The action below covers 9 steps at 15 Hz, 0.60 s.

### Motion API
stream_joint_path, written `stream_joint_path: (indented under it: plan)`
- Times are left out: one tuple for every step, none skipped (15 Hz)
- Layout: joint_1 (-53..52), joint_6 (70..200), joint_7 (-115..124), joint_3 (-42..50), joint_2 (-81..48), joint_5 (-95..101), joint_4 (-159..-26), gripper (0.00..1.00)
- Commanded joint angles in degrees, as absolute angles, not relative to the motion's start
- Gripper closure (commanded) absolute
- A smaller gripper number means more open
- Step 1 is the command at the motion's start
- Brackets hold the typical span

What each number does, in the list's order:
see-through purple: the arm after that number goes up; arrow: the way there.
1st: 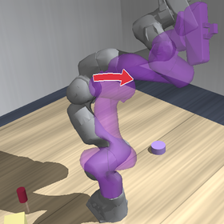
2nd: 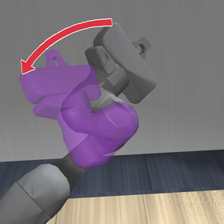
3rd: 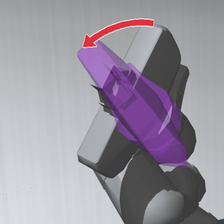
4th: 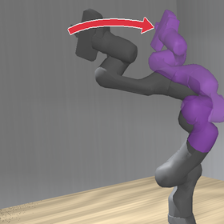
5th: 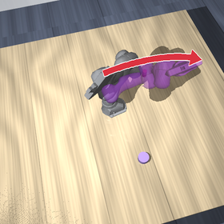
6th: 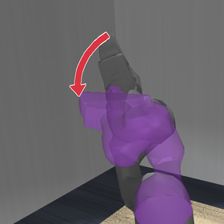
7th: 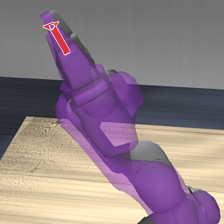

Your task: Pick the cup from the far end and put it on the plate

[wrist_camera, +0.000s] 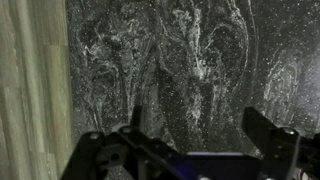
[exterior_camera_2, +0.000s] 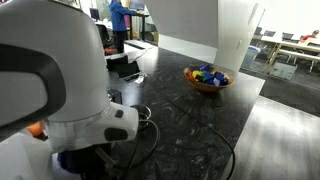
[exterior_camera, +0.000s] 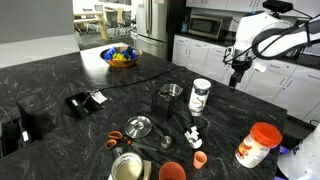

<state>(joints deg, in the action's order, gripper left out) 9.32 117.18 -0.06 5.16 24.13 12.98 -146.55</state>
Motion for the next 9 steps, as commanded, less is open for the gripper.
stream_joint_path:
  plan:
    - [9.04,117.07,0.03,5.4,24.14,13.06,-146.49,0.0]
    - [9.56,117.73,1.91,4.64,24.27,14.6,-146.5,0.0]
    - [9.84,118.34,3.52,4.13,24.43,15.44,-146.34,0.0]
    - [9.83,119.08,5.03,3.73,24.57,15.99,-146.01,0.0]
    - [9.72,119.8,6.25,3.34,24.66,16.6,-145.61,0.0]
    - [9.39,120.82,7.18,2.88,24.62,16.85,-144.93,0.0]
    - [9.13,121.82,7.87,2.37,24.47,17.16,-144.27,0.0]
    - [8.72,122.91,8.59,1.7,24.12,17.21,-143.2,0.0]
    - [8.37,124.22,9.35,0.97,23.58,17.45,-142.0,0.0]
